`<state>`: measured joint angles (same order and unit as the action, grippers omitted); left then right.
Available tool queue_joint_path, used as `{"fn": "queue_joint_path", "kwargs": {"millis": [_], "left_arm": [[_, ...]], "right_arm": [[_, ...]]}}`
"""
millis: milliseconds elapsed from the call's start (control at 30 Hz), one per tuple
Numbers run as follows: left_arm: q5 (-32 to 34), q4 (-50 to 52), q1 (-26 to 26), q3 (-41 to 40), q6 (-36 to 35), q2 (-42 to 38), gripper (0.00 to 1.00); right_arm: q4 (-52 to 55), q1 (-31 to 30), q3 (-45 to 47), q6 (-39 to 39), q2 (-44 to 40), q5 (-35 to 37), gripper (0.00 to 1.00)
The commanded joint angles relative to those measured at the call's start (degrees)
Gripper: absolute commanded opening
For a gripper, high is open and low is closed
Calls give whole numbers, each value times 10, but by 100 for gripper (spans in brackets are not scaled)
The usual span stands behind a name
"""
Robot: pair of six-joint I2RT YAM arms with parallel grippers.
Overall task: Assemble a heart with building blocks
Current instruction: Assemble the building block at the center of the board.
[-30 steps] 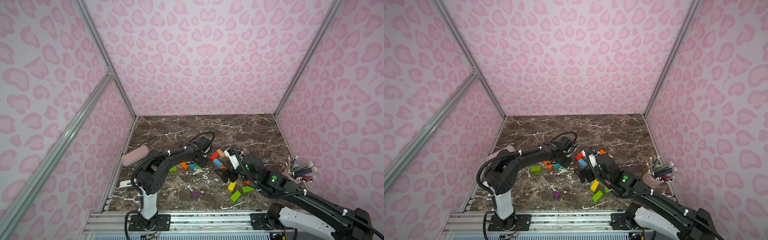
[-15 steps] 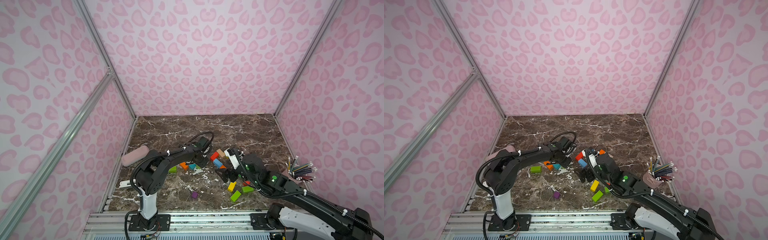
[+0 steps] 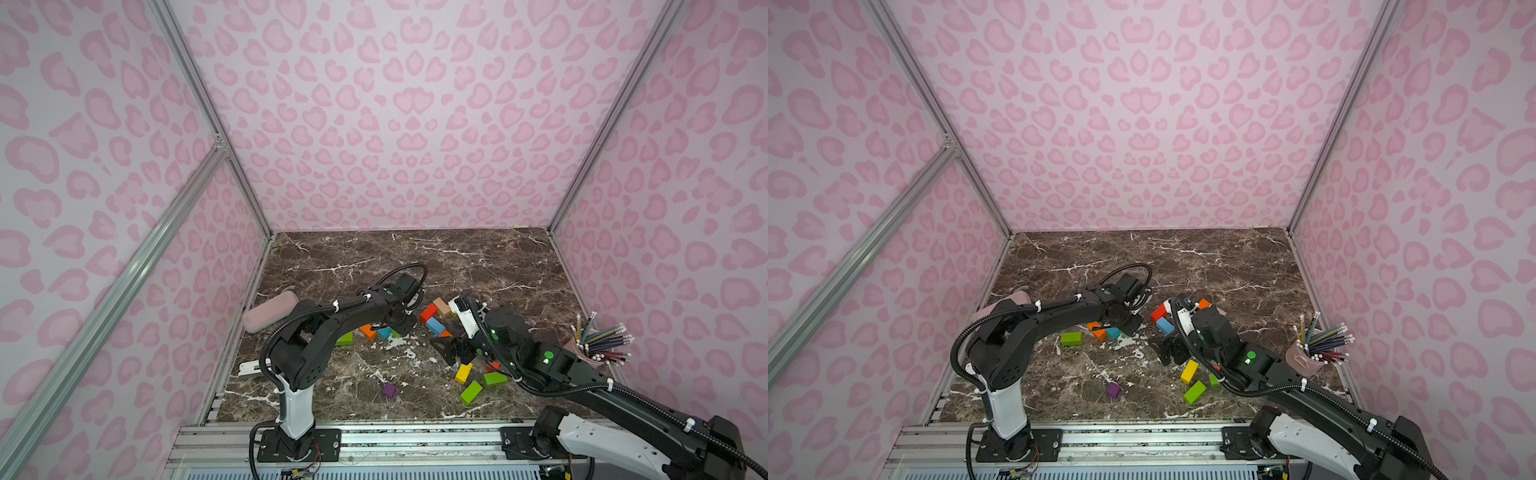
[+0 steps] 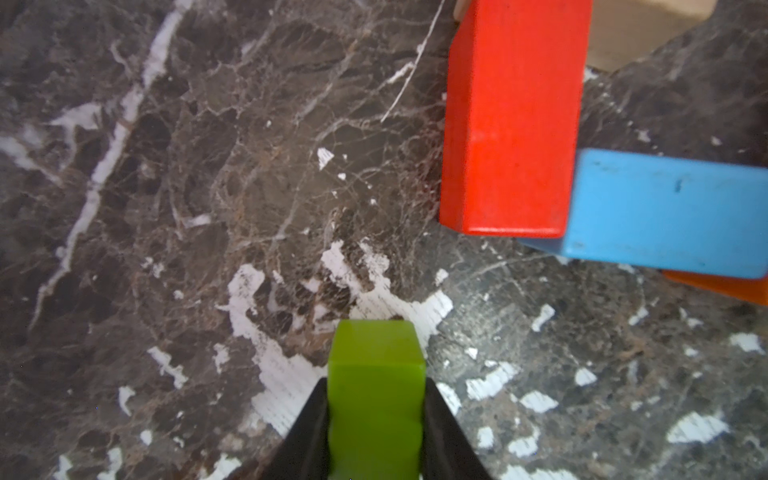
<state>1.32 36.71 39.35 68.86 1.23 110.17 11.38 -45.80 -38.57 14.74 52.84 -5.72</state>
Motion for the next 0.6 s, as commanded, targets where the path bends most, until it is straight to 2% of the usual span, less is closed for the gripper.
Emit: {"fn": "queue_joint_path", "kwargs": {"millis": [0,567], "left_arm": [[11,9,-2,-3,-5,0,42],[4,3,-3,14,-10,0,52]], "right_arm": [[-7,0,-6,-1,-2,2,95],[-7,0,-5,-1,0,2,96]]}}
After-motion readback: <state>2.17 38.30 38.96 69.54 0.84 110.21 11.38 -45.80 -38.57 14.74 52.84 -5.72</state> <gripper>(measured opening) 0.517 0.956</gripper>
